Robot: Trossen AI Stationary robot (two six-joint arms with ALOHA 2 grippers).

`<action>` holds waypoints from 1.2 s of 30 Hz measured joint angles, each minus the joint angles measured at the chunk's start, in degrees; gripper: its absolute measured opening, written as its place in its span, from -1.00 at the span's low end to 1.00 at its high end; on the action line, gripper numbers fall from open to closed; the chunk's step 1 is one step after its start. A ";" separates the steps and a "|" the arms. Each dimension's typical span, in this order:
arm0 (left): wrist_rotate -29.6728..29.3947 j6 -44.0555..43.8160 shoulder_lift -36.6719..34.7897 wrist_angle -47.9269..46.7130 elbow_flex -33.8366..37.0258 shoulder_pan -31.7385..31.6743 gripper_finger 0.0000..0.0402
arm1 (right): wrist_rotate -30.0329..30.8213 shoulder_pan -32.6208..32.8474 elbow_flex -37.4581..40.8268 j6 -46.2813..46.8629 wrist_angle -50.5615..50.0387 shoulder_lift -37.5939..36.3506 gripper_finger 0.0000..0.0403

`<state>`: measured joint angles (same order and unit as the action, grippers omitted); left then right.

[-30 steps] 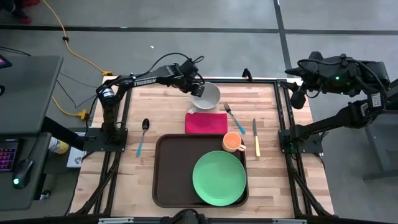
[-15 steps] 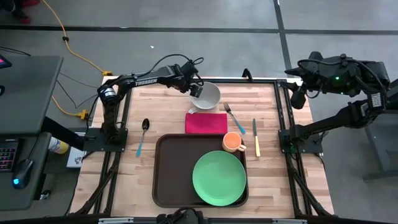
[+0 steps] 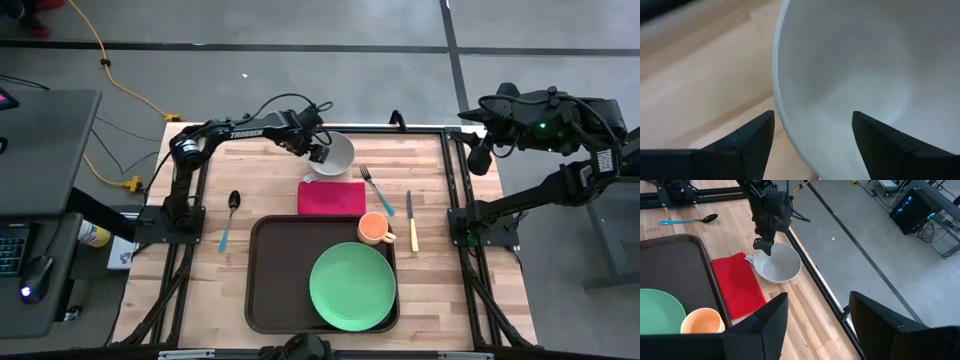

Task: Set up tray
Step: Put the gray bowl on the green plate to the bottom of the orange mug

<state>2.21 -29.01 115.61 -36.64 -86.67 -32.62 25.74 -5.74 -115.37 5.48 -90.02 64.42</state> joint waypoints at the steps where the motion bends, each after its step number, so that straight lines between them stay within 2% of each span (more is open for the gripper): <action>1: 0.49 -0.04 0.32 0.09 0.00 0.00 0.46 | 0.00 0.00 0.00 0.00 0.00 0.00 -0.05; 6: 2.02 0.10 0.85 0.12 0.00 0.00 0.46 | 0.00 0.00 0.00 0.04 0.00 0.00 -0.05; 10: 0.86 0.17 0.85 0.09 0.00 -0.02 0.33 | 0.00 0.00 0.00 0.32 0.00 0.00 -0.05; 14: 1.52 1.34 0.83 0.08 0.00 -0.39 0.05 | 0.00 0.00 0.00 0.52 0.00 0.00 -0.05; 24: 2.68 6.36 0.59 0.74 -0.20 -0.45 -0.87 | -0.42 0.00 0.00 0.85 0.00 0.00 -0.05; 36: 3.47 8.00 0.68 3.22 -0.04 -1.07 -0.91 | -0.63 0.00 0.00 1.11 0.00 -0.02 -0.05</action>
<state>5.69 -21.02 116.29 -33.42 -86.72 -33.69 25.10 -5.74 -115.37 6.59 -90.02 64.40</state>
